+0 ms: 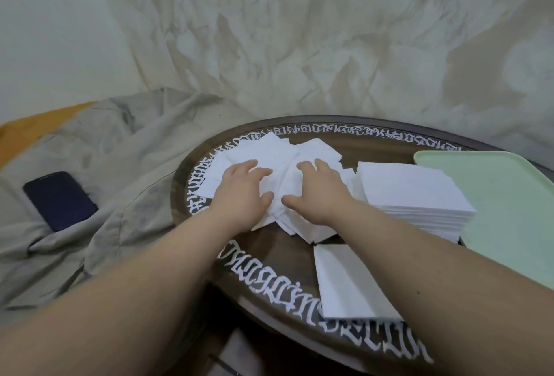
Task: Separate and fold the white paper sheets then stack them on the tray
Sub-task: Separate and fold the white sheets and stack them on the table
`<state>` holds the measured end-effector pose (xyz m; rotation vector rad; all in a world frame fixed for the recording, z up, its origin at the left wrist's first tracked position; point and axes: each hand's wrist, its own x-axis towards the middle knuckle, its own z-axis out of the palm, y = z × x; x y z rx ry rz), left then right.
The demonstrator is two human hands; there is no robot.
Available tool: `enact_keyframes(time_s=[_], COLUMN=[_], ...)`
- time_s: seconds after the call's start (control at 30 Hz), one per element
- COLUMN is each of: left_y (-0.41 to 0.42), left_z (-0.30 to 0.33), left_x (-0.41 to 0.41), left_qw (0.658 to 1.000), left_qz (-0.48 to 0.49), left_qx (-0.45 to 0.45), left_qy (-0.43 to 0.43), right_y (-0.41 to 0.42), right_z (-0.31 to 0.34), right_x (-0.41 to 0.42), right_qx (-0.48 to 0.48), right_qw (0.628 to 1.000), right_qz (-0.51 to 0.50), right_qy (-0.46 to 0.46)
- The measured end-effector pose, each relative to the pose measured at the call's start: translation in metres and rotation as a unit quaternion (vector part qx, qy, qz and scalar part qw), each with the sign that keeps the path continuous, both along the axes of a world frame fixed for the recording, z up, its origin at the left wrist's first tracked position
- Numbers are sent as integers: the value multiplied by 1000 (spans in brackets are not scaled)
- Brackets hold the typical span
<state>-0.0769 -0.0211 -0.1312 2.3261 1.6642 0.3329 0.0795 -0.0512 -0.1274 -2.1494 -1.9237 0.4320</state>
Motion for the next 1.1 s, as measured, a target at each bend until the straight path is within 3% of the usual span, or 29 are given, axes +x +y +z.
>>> enact_keyframes(time_s=[0.17, 0.33, 0.6, 0.8, 0.97, 1.1], left_y=[35, 19, 19, 34, 34, 28], left_z=[-15, -15, -14, -22, -21, -24], left_x=[-5, -29, -47, -56, -56, -60], left_qw=[995, 996, 995, 990, 994, 996], left_qz=[-4, 41, 92, 113, 93, 57], left_qx=[-57, -42, -37, -88, -63, -27], left_qy=[87, 69, -20, 4, -10, -57], right_y=[31, 34, 26, 40, 56, 63], right_z=[-13, -12, 0, 3, 6, 13], right_x=[-8, -18, -26, -34, -42, -53], right_qx=[-49, -52, -37, -16, -5, 14], right_qw=[998, 994, 991, 999, 984, 970], right_qz=[38, 100, 113, 24, -64, -80], right_qy=[-21, -10, -53, 39, 167, 230])
